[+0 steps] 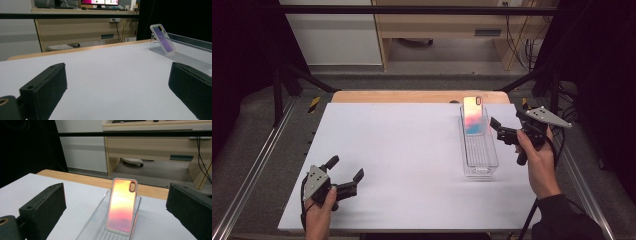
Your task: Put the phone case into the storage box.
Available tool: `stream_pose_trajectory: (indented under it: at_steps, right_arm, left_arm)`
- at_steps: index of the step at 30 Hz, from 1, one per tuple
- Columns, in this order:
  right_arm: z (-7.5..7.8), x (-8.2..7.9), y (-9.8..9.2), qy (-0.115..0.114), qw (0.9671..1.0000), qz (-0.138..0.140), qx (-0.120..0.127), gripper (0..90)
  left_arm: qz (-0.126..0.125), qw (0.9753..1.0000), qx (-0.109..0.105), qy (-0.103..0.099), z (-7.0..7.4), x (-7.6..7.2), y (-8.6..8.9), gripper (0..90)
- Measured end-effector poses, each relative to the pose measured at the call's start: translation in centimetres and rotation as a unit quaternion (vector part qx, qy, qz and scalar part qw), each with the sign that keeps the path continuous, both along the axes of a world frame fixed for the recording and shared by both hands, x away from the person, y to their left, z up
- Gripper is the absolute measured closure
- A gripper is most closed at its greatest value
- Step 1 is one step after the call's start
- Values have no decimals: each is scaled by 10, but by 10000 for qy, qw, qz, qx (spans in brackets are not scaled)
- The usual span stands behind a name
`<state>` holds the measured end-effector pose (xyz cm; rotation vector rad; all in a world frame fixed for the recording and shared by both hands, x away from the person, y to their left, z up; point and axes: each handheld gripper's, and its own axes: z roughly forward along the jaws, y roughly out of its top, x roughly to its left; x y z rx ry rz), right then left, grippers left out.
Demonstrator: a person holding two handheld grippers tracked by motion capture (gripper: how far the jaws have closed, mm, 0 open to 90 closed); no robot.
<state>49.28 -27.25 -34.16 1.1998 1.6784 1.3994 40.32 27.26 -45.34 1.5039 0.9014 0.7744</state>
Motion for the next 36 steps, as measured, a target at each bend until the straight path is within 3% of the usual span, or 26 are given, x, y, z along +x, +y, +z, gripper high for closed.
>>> stream_pose_trajectory:
  at_steps: [24,36]
  right_arm:
    - [-43,-34,-37,-239,9996,-169,64,34]
    - [-65,-51,-42,-374,9992,-128,25,31]
  left_arm:
    - [39,10000,5,35,-1,-5,7,12]
    - [28,10000,15,32,-2,-4,7,12]
